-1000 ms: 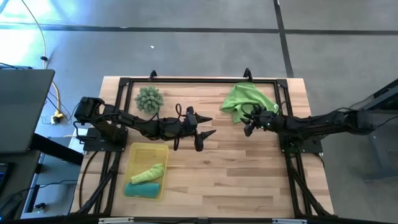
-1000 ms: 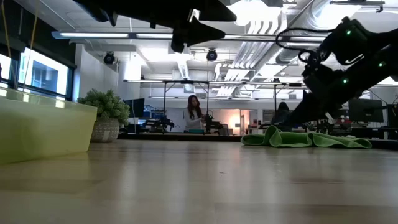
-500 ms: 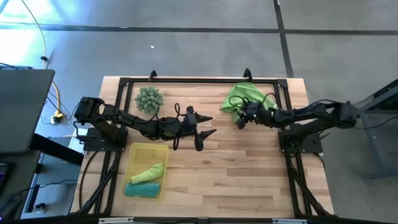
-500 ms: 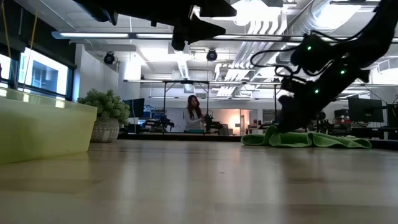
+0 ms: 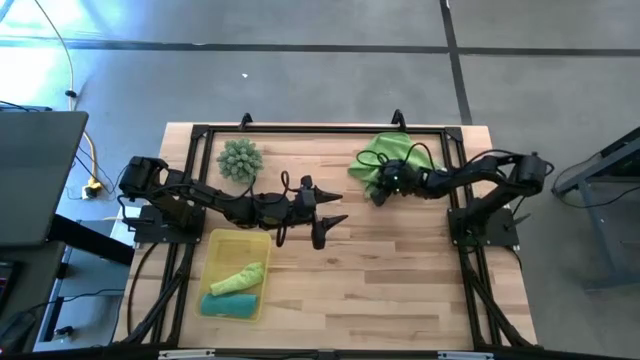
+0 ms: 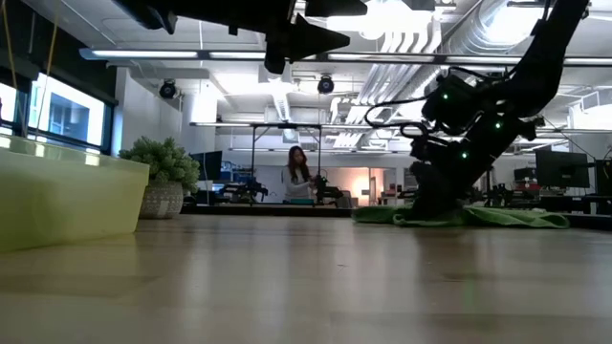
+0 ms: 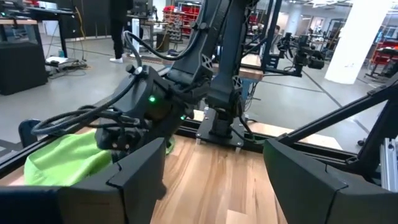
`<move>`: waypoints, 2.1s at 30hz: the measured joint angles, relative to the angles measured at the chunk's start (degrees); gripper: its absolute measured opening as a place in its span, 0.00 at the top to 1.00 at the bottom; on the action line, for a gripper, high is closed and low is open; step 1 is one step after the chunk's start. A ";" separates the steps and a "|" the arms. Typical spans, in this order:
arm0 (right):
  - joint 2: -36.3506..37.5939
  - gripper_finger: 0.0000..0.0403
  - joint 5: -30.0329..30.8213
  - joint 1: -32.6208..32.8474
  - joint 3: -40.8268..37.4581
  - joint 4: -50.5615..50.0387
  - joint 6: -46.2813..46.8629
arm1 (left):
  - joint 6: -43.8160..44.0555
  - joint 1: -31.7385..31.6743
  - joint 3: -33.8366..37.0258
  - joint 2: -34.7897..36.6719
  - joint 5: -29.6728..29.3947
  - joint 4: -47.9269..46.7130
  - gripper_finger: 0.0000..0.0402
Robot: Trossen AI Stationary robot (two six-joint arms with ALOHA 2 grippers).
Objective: Roll microfiber towels into tight, uniform cylinder then place into a basket
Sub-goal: Fold the green towel
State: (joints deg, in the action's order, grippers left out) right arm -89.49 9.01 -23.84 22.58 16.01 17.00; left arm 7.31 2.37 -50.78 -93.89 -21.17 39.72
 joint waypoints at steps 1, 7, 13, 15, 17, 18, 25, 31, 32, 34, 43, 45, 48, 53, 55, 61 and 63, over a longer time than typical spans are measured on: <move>-0.10 0.68 -2.41 0.54 0.03 0.21 -0.70 | 0.00 0.00 0.00 0.00 0.00 0.00 0.36; 0.15 0.68 -20.44 6.39 -0.10 0.41 -6.17 | 0.00 0.00 0.00 0.00 0.00 0.00 0.36; -0.16 0.68 -40.18 16.16 -0.47 -1.14 -9.29 | 0.00 0.00 0.00 0.00 0.01 -0.08 0.36; -0.20 0.68 -43.58 19.85 -0.54 -1.54 -8.89 | 0.00 0.00 0.00 0.02 0.02 -0.96 0.36; -0.20 0.68 -45.24 23.35 -0.55 -1.58 -8.14 | -0.02 0.00 0.00 0.02 0.02 -2.29 0.36; -0.18 0.68 -46.11 24.79 -0.51 -1.54 -7.61 | -0.02 0.00 0.00 0.02 0.02 -3.00 0.36; 1.97 0.68 -49.91 32.42 -0.61 -1.11 1.24 | -0.02 -0.39 0.00 0.02 0.04 -16.05 0.36; 7.56 0.68 -33.40 38.07 -0.60 -0.57 2.87 | -0.05 -0.98 0.00 -0.67 0.13 -22.31 0.36; 7.89 0.68 -28.22 39.18 -0.60 -0.60 2.88 | -0.31 -1.09 0.00 -1.22 0.34 -22.16 0.36; 8.38 0.68 -18.66 40.99 -0.60 0.00 3.81 | -1.58 -1.35 0.02 -2.70 2.18 -21.00 0.36; 8.34 0.68 -1.04 44.80 -0.58 -2.91 18.99 | -3.04 -2.87 -0.73 -14.77 10.04 -6.13 0.36; 8.33 0.68 -0.14 45.19 -0.58 -4.20 20.54 | -3.04 -3.28 -2.29 -17.47 11.33 -5.62 0.36; 8.34 0.68 1.23 45.34 -0.58 -6.09 20.71 | -3.04 -3.94 -5.61 -21.64 12.23 -5.25 0.36; 8.37 0.68 3.03 45.29 -0.61 -7.59 20.58 | -4.76 -4.35 -11.09 -27.68 12.13 -5.82 0.36; 8.42 0.68 3.06 45.29 -0.89 -7.68 20.53 | -5.80 -4.35 -12.61 -28.67 11.89 -7.10 0.36; 8.56 0.68 3.48 45.31 -0.77 -10.53 20.21 | -4.69 -4.39 -13.87 -29.14 12.20 -15.23 0.36; 8.56 0.68 3.48 45.32 -0.77 -10.68 20.04 | -4.62 -4.39 -13.97 -29.14 12.20 -18.43 0.36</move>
State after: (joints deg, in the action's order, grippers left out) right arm -80.93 12.49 21.47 21.80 5.33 37.04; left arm 2.69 -2.02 -64.75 -123.02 -8.97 21.29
